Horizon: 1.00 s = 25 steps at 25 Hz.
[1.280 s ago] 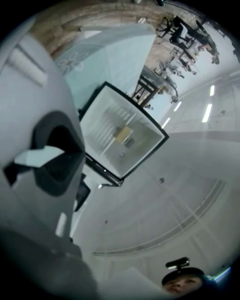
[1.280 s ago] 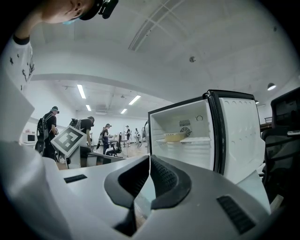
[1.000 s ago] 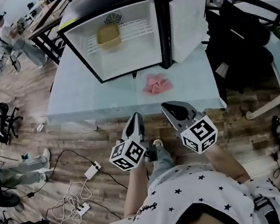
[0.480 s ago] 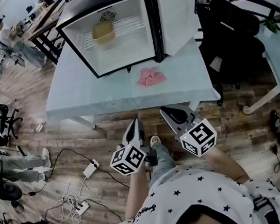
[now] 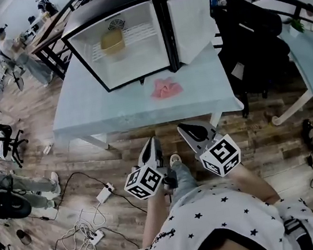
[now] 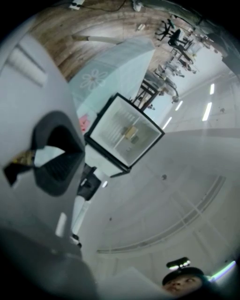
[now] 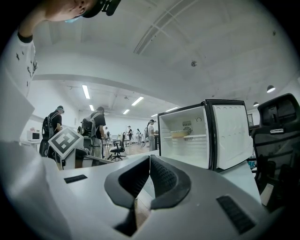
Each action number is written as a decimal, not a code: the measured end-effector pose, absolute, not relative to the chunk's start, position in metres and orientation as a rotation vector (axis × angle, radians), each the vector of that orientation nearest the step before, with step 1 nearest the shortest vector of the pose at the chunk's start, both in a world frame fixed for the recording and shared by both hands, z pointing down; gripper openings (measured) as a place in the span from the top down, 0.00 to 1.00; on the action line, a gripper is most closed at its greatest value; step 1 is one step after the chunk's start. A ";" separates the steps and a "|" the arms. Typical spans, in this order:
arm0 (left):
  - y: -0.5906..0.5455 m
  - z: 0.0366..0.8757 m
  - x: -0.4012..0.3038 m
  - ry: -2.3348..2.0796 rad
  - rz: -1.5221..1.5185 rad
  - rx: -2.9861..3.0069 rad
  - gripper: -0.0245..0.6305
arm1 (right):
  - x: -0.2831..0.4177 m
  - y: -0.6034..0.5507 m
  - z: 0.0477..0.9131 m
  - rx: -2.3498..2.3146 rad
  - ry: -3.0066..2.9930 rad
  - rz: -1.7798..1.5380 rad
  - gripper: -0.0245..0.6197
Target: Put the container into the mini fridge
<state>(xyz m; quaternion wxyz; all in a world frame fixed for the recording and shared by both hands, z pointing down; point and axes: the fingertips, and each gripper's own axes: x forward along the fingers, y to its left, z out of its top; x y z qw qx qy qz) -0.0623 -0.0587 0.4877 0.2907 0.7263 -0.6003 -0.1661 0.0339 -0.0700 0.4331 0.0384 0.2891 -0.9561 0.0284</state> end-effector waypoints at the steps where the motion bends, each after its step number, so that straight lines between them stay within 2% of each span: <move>1: -0.059 0.487 -0.061 -1.600 -0.441 1.940 0.96 | 0.034 -0.070 0.433 0.887 -2.930 0.084 0.93; 25: -0.061 0.485 -0.058 -1.584 -0.441 1.957 0.96 | 0.035 -0.072 0.434 0.915 -2.928 0.070 0.93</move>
